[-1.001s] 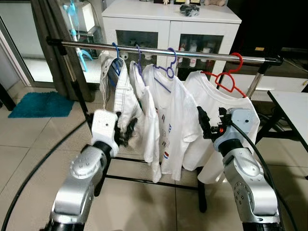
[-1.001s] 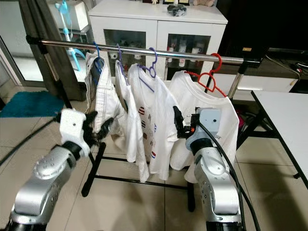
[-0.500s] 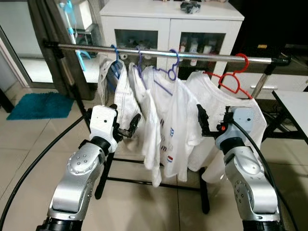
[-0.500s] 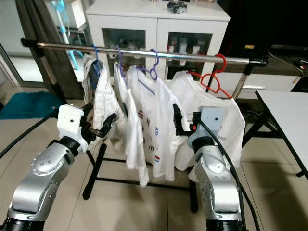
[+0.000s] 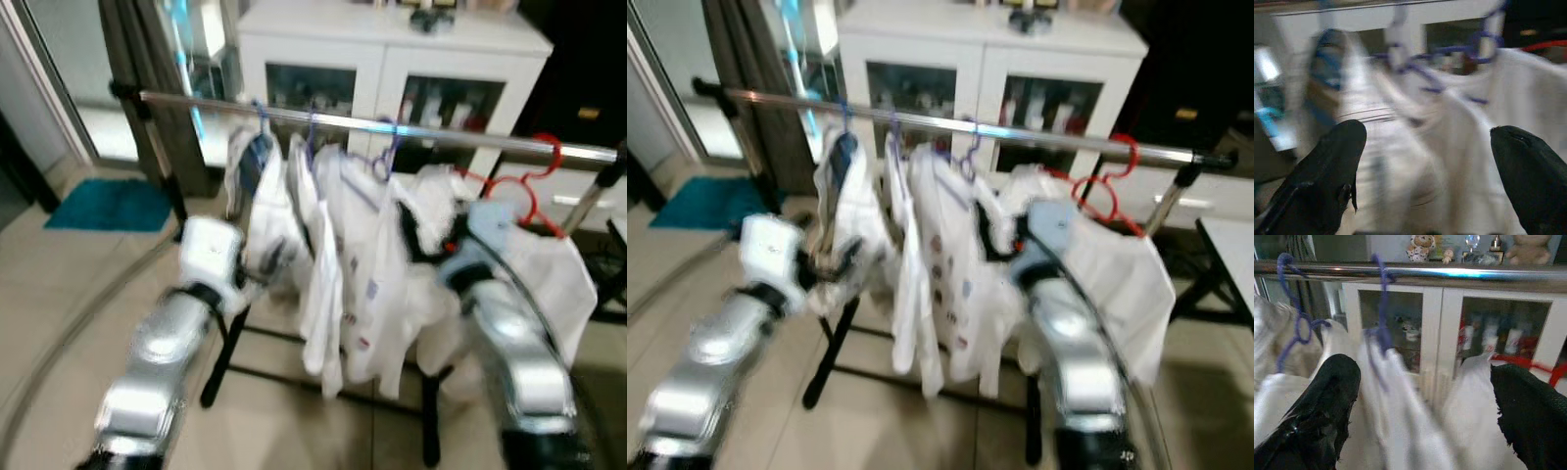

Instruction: Hang hanger

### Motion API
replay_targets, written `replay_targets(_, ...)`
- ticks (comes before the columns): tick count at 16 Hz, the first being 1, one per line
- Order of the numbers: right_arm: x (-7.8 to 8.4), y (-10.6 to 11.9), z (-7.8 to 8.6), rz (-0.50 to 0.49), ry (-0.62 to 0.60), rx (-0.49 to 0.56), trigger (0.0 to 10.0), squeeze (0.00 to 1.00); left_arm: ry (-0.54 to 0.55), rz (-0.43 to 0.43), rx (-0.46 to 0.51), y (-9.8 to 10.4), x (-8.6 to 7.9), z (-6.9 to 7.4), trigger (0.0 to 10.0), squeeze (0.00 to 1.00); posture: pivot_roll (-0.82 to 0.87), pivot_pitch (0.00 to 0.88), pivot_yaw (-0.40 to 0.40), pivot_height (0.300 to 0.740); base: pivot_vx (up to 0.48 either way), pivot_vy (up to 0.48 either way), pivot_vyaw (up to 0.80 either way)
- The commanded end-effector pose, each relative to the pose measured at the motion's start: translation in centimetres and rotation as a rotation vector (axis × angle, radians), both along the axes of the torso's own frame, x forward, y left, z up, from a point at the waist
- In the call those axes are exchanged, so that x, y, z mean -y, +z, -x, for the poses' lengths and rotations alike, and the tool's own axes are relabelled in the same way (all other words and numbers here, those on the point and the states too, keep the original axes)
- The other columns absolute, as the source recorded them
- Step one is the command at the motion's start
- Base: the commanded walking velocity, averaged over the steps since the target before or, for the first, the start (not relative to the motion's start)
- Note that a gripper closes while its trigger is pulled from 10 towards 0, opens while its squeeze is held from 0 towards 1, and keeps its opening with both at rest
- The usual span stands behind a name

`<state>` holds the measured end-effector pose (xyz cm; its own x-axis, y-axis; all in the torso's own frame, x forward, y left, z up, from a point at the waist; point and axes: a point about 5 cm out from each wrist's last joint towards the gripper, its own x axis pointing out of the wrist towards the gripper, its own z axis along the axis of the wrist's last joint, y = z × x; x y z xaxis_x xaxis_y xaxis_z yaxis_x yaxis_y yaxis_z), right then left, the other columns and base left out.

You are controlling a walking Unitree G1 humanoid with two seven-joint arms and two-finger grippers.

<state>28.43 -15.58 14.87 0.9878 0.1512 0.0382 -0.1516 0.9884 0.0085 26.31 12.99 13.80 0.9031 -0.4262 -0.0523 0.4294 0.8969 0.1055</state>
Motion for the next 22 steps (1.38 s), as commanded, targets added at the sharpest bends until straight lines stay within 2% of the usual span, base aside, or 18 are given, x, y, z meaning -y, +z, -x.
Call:
replay_targets(1,-1.2,0.8,-0.3,-0.010,0.061,0.025,10.0,1.00,0.006,-0.028,0.011,0.4,-0.6,0.0,10.0,1.00,-0.03,0.000,-0.017,0.740,0.315,0.000,0.00)
replay_targets(4,-1.6,1.6,-1.3,0.029,0.147,0.023,10.0,1.00,-0.082,-0.030,-0.004,0.3,0.0,0.4,10.0,0.97,-0.03,0.000,-0.024,0.740,0.000,0.000,0.00)
replay_targets(5,-1.7,2.0,-1.9,0.016,0.198,0.016,10.0,0.16,-0.130,-0.028,-0.007,0.4,0.4,0.6,10.0,0.96,-0.03,0.000,-0.030,0.740,0.000,0.000,0.00)
replay_targets(6,-1.8,2.2,-2.6,0.020,0.257,-0.007,10.0,0.00,-0.197,-0.020,-0.010,0.5,0.9,1.1,10.0,0.95,-0.02,0.000,-0.032,0.740,0.000,0.000,0.00)
replay_targets(8,-1.6,2.1,-3.6,0.081,0.303,-0.052,10.0,0.00,-0.298,-0.019,-0.037,0.4,1.5,2.0,10.0,0.81,-0.02,0.000,-0.035,0.740,0.000,0.000,0.00)
replay_targets(9,-1.5,2.0,-4.4,0.115,0.320,-0.079,10.0,0.00,-0.350,-0.026,-0.065,0.3,1.6,2.5,10.0,0.70,-0.01,0.000,-0.037,0.740,0.000,0.000,0.00)
replay_targets(10,-1.2,1.9,-5.5,0.130,0.318,-0.122,10.0,0.00,-0.390,-0.033,-0.089,0.2,1.5,2.9,10.0,0.53,-0.01,0.000,-0.039,0.740,0.000,0.000,0.00)
replay_targets(11,-1.1,1.9,-6.2,0.116,0.330,-0.141,10.0,0.00,-0.384,-0.031,-0.087,0.2,1.3,2.8,10.0,0.33,-0.01,0.000,-0.039,0.740,0.000,0.000,0.00)
replay_targets(14,-0.6,1.9,-7.8,0.114,0.335,-0.174,10.0,0.00,-0.389,-0.029,-0.089,0.5,1.0,2.6,10.0,0.11,-0.01,0.000,-0.034,0.740,0.000,0.000,0.00)
replay_targets(15,-0.3,1.8,-8.6,0.110,0.325,-0.194,10.0,0.00,-0.394,-0.032,-0.092,0.5,0.8,2.6,10.0,0.00,-0.01,0.000,-0.029,0.740,0.000,0.000,0.00)
replay_targets(18,1.0,2.5,-10.9,0.068,0.227,-0.247,10.0,0.00,-0.387,-0.035,-0.083,0.9,0.4,2.1,10.0,0.00,-0.01,0.000,-0.030,0.740,0.000,0.000,0.00)
replay_targets(22,1.2,3.1,-11.7,0.086,0.217,-0.265,10.0,0.00,-0.356,-0.040,-0.080,1.0,-0.2,1.7,10.0,0.00,0.00,0.000,-0.037,0.740,0.000,0.000,0.00)
